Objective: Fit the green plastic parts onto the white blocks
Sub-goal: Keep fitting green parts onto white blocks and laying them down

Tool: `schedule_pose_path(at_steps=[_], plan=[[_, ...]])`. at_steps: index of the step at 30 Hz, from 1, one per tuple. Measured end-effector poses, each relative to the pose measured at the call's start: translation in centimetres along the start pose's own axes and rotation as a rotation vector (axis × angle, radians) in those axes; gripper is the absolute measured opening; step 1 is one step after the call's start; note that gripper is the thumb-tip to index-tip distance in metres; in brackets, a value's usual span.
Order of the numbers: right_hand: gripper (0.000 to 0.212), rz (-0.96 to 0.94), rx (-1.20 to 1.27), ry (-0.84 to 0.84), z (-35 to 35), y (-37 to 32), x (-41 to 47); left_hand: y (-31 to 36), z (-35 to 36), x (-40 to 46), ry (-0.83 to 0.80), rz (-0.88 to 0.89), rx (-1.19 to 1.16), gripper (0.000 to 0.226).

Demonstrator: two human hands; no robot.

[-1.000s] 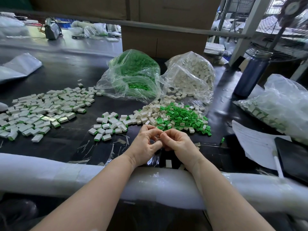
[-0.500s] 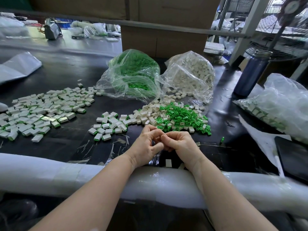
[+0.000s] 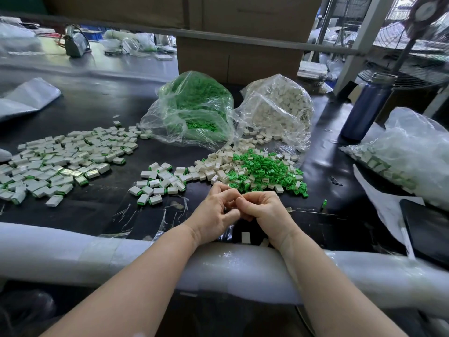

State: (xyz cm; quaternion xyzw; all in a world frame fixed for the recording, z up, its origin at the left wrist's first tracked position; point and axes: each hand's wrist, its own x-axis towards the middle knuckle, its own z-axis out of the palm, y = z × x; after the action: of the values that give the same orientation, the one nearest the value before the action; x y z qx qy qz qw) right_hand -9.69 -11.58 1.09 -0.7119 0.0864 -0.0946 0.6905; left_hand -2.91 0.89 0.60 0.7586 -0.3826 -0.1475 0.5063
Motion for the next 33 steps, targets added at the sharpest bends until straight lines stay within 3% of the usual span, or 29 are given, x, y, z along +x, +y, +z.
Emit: schedule_pose_path(at_steps=[6, 13, 18, 28, 33], plan=[[0.016, -0.010, 0.008, 0.014, -0.06, 0.20, 0.09, 0.26, -0.10, -0.10, -0.016, -0.003, 0.000, 0.026], [0.012, -0.066, 0.071, 0.058, 0.18, 0.39, 0.32, 0.32, -0.28, -0.02, 0.095, -0.027, -0.026, 0.005], [0.013, -0.097, 0.006, 0.162, -0.15, 0.47, 0.30, 0.13, -0.24, 0.12, 0.143, -0.037, 0.017, 0.015], [0.007, -0.073, -0.181, 0.181, -0.07, 0.54, 0.38, 0.06, -0.30, 0.03, 0.122, -0.045, 0.093, 0.014], [0.011, -0.110, -0.222, 0.244, -0.08, 0.39, 0.35, -0.11, -0.38, 0.02, 0.233, -0.086, 0.028, 0.010]])
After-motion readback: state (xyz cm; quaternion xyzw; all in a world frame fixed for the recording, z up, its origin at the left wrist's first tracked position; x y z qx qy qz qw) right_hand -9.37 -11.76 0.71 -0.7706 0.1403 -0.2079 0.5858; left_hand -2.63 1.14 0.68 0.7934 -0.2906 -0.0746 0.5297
